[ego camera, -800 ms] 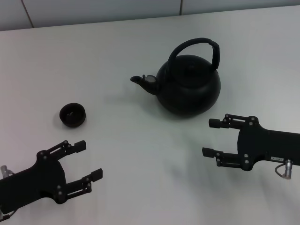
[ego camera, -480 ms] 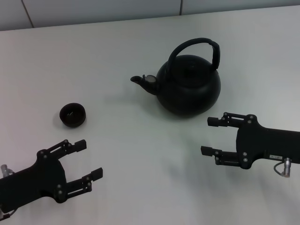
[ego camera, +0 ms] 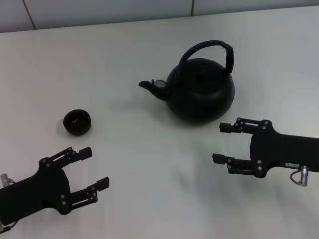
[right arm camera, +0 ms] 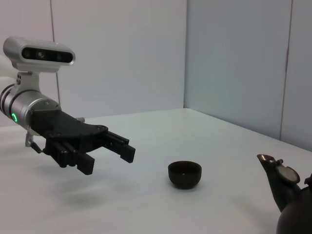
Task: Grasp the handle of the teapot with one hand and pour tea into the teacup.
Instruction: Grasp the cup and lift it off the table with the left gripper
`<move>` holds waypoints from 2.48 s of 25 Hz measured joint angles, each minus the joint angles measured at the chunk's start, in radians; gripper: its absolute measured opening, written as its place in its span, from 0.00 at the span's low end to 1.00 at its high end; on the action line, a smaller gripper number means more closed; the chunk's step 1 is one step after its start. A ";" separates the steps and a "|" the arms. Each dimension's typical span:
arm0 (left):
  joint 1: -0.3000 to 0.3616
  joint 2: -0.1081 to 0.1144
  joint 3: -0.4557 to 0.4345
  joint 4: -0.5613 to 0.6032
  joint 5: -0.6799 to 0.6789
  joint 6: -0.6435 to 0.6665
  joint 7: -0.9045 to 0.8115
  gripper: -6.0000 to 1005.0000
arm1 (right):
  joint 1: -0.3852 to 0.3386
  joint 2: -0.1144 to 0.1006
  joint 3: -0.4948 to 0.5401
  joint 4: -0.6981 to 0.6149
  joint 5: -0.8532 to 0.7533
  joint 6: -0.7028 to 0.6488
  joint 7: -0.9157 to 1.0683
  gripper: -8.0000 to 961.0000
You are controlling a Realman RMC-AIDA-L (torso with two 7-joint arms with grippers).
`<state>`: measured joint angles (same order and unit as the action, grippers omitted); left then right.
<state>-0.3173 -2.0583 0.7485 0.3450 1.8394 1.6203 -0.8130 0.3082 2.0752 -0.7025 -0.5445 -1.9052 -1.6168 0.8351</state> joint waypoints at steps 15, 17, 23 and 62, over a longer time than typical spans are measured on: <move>0.007 -0.007 -0.434 -0.085 -0.072 -0.077 0.144 0.80 | 0.004 0.002 0.006 0.013 0.007 -0.002 0.001 0.75; 0.007 -0.007 -0.432 -0.085 -0.070 -0.075 0.144 0.80 | 0.007 0.002 0.007 0.014 0.008 -0.001 0.001 0.75; 0.006 -0.006 -0.422 -0.086 -0.058 -0.075 0.149 0.80 | 0.009 0.002 0.009 0.015 0.008 0.000 0.001 0.75; -0.147 -0.012 -0.224 -0.172 -0.053 -0.439 0.211 0.80 | 0.011 0.002 0.010 0.025 0.008 -0.015 0.002 0.74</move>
<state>-0.4641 -2.0706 0.5246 0.1730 1.7868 1.1810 -0.6025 0.3190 2.0767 -0.6921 -0.5200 -1.8971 -1.6318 0.8375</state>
